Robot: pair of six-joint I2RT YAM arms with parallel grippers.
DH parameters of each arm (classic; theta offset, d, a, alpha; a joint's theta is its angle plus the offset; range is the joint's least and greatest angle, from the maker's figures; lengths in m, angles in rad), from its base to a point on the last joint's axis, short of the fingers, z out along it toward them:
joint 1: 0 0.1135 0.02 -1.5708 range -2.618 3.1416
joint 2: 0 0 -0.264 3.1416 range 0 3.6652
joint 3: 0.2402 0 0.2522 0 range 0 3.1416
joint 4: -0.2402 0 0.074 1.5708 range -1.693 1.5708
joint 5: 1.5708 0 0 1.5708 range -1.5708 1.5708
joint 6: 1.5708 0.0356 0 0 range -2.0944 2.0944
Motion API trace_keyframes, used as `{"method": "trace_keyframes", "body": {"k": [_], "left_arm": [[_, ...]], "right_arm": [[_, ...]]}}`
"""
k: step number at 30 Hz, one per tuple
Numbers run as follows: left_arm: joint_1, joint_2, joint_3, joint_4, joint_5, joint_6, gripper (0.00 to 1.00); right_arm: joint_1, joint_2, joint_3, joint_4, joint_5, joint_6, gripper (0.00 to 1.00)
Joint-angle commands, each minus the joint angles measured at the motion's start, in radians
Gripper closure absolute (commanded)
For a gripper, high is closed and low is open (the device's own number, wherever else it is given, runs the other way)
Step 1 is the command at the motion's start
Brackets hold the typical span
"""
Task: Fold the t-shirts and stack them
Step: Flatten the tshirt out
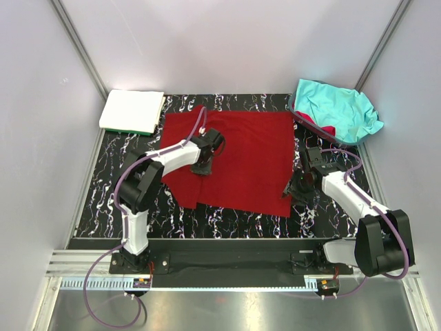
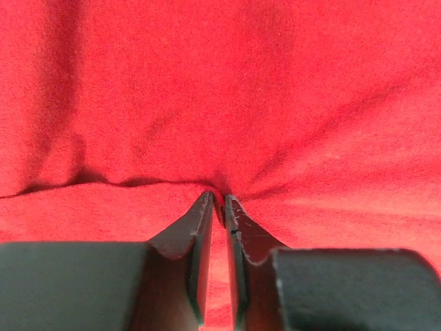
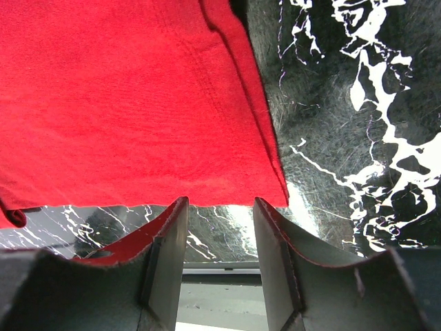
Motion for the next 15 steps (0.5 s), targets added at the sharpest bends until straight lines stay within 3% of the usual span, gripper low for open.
{"method": "trace_keyframes", "body": {"k": [1, 4, 6, 9, 15], "left_arm": [[0.016, -0.034, -0.007, 0.038, -0.025, 0.018, 0.84], [0.018, -0.051, -0.006, 0.044, -0.036, 0.027, 0.88], [0.019, -0.057, -0.003, 0.047, -0.037, 0.03, 0.78], [0.024, -0.043, 0.008, 0.047, -0.033, 0.041, 0.78], [0.028, -0.043, 0.008, 0.053, -0.039, 0.053, 0.89]], "right_arm": [[-0.003, -0.017, -0.008, 0.012, -0.016, 0.011, 0.51], [-0.004, -0.012, -0.012, 0.009, -0.014, 0.015, 0.5], [-0.004, -0.009, -0.018, 0.011, -0.017, 0.016, 0.5], [-0.003, -0.011, -0.023, 0.021, -0.031, 0.021, 0.5], [-0.004, -0.009, -0.023, 0.018, -0.028, 0.025, 0.5]]}}
